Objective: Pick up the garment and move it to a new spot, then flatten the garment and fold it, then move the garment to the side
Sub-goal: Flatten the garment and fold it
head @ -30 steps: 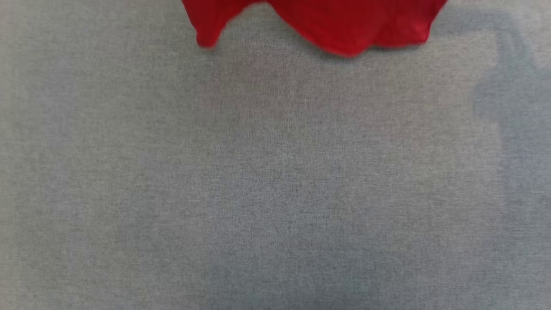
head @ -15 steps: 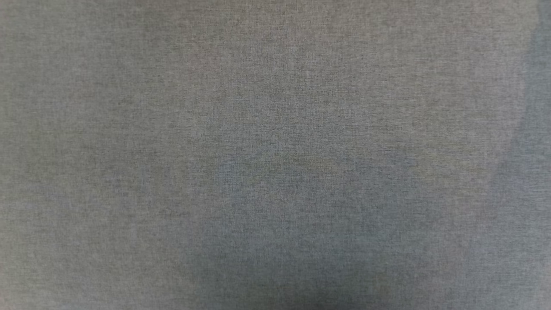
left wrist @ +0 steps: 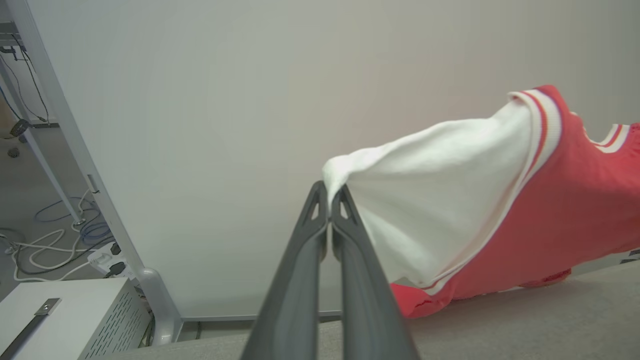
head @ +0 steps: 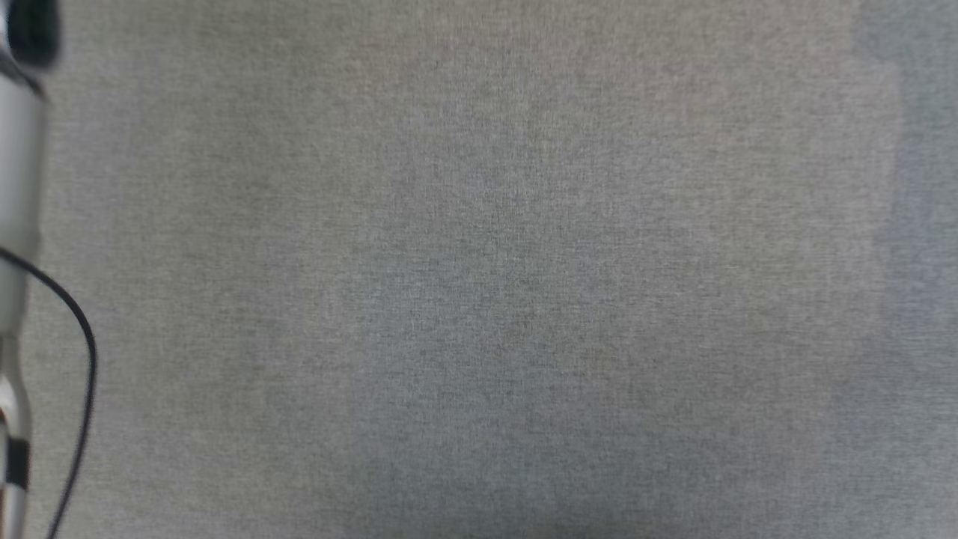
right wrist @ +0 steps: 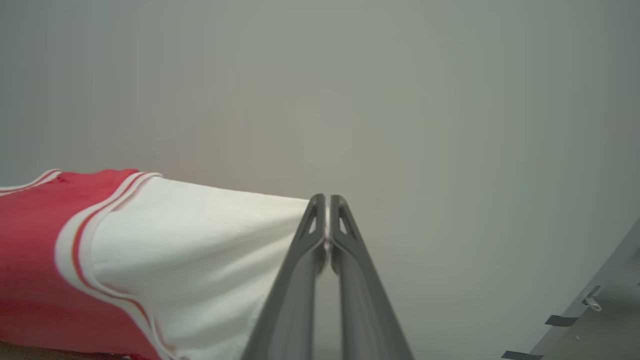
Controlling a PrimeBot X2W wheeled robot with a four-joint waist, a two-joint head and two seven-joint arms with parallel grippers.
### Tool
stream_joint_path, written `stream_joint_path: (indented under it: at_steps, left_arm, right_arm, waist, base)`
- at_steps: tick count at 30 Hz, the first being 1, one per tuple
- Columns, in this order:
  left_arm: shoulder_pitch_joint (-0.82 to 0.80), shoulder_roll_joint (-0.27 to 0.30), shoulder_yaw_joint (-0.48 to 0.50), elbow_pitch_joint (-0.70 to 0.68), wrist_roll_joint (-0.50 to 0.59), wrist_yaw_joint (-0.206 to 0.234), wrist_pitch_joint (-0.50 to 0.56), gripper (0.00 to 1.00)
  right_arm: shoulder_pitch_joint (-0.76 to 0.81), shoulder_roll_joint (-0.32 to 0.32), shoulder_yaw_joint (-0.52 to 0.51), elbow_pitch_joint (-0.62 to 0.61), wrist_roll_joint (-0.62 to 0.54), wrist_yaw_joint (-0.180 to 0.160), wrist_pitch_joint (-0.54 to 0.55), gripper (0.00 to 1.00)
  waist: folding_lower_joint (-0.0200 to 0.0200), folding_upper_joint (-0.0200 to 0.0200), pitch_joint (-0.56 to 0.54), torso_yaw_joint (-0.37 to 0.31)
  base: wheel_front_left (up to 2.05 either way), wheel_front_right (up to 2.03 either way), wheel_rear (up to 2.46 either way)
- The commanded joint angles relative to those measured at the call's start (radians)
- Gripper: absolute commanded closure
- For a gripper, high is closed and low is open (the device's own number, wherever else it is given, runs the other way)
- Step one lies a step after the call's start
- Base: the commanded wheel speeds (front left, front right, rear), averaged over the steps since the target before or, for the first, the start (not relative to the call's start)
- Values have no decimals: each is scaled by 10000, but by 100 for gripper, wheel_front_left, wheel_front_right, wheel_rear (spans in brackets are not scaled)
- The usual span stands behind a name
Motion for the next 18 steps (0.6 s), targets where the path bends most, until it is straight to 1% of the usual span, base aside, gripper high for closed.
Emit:
stream_joint_path:
  at_steps: [1, 9, 18]
  left_arm:
    - [595, -9, -49, -79, -145, -27, -100, 100]
    - [3805, -217, -24, -361, -488, -27, -139, 100]
    - [7072, -331, -374, -347, -872, 8, -66, 100]
  right_arm:
    - [567, -84, 65, -21, 236, -17, -108, 100]
    - [3800, -105, 638, -218, 1272, -17, -156, 100]
    - [7107, -81, 1352, -811, 2497, -17, 88, 100]
  waist:
    - [-1, 0, -722, 6]
    - [-1, 0, -2298, -124]
    - [-1, 0, -3888, -291]
  base:
    - [0, 0, 0]
    - [0, 0, 0]
    - [0, 0, 0]
